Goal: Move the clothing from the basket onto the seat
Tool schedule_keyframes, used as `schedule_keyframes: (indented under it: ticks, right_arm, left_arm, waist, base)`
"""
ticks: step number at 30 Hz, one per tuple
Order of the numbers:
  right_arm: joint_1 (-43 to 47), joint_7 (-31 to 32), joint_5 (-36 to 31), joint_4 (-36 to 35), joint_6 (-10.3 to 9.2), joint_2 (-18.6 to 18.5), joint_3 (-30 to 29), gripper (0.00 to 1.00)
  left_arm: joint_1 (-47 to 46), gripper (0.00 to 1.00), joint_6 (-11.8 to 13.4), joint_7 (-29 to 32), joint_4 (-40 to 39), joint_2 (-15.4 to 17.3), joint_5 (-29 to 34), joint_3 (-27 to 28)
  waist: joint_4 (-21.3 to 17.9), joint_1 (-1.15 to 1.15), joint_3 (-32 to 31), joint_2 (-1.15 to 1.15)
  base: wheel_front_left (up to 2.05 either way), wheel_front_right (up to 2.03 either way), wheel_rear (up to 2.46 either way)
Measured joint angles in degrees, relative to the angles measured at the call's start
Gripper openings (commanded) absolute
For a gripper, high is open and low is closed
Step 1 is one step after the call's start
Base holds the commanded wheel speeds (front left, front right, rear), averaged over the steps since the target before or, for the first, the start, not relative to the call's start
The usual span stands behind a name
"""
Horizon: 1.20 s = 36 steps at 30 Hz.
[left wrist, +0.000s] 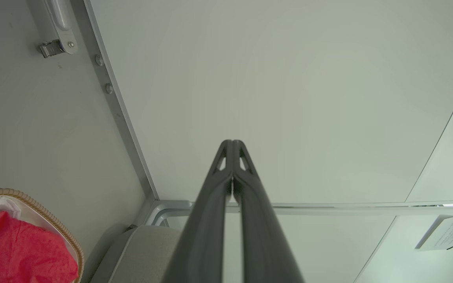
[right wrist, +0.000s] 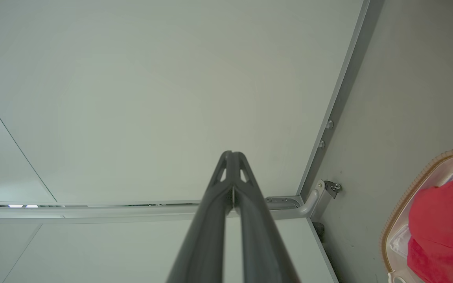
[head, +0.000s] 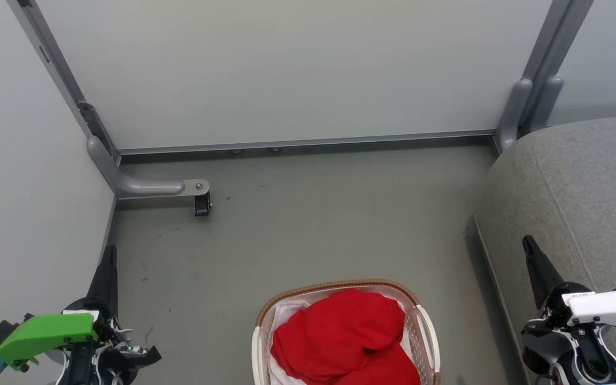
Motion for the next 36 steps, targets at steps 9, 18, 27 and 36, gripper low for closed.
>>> schedule_keyframes:
  ticks: [9, 18, 27, 36]
  right_arm:
    - [0.86, 0.0, 0.01, 2.01, 0.0, 0.68, 0.14, 1.0]
    - [1.07, -2.2, -2.88, 2.37, -0.01, -0.21, 2.18, 1.0]
    - [-0.73, -4.6, -12.34, 2.45, -0.01, -1.37, 3.42, 1.0]
    - [-1.98, -6.75, -23.23, 3.35, -0.01, -1.69, 5.06, 1.0]
  left_arm:
    - [0.87, 1.0, 0.08, 0.01, 2.05, -0.52, -0.01, -0.05]
    - [1.35, 1.0, 0.09, -2.32, 2.99, 0.03, 2.58, -1.25]
    - [1.18, 1.0, 0.09, -4.64, 4.09, 1.48, 13.08, -2.0]
    - [0.96, 1.0, 0.09, -6.69, 5.56, 2.04, 24.02, -3.25]
  waist:
    - [0.0, 0.0, 0.01, 0.0]
    - [-0.04, 0.0, 0.18, 0.0]
    - [-0.06, 0.0, 0.47, 0.0]
    - [-0.11, 0.0, 0.74, 0.0]
  base:
    - [0.0, 0.0, 0.0]
    - [0.0, 0.0, 0.0]
    - [0.0, 0.0, 0.0]
    - [0.0, 0.0, 0.0]
